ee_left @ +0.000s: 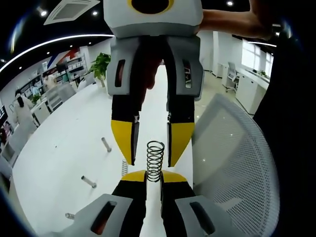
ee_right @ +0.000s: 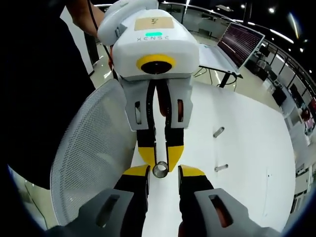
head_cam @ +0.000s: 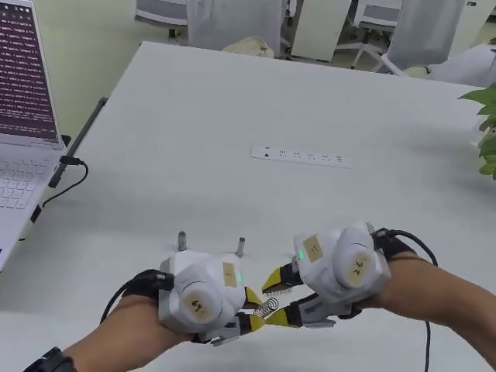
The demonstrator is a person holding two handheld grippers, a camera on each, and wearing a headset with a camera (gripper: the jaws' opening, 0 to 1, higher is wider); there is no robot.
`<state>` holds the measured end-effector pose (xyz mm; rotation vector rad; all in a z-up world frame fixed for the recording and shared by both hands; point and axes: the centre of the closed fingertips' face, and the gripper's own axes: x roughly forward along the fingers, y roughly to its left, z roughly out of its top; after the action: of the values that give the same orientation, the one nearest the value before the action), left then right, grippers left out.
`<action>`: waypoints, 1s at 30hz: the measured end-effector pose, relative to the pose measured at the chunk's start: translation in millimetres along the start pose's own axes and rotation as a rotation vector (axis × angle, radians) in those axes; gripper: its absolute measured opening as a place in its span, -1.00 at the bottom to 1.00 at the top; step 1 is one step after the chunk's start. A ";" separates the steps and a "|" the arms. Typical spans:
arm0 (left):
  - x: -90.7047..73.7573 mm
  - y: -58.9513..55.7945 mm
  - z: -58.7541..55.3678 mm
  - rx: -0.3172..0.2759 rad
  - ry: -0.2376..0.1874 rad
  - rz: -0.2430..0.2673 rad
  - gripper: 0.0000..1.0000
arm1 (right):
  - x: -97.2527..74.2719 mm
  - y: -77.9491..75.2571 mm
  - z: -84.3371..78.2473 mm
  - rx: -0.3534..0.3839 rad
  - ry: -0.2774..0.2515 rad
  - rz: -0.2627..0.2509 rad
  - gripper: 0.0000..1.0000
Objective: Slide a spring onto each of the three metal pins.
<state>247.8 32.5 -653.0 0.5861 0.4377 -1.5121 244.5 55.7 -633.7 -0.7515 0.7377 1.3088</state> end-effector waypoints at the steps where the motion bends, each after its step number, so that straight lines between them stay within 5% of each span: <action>1: 0.1 -0.2 0.5 0.002 0.000 -0.001 -0.96 | 1.1 0.7 -0.2 -0.008 0.006 0.004 -0.60; 8: 0.3 -0.4 1.2 0.009 0.004 -0.007 -0.96 | 3.8 5.0 0.1 -0.049 0.015 0.036 -0.81; 18: 1.8 -0.5 -0.6 0.013 0.006 -0.017 -0.94 | 4.9 4.0 -1.7 -0.047 0.020 0.036 -0.82; 22: 1.9 4.5 -6.5 -0.040 0.015 0.004 -0.53 | 2.8 -1.7 -4.9 -0.038 0.021 0.017 -0.82; 30: -8.2 10.6 -12.7 -0.108 -0.014 0.036 -0.48 | -2.8 -10.3 -11.9 -0.010 0.019 -0.010 -0.82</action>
<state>259.3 46.4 -657.1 0.4962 0.4927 -1.4481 253.9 43.2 -637.5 -0.7753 0.7427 1.2988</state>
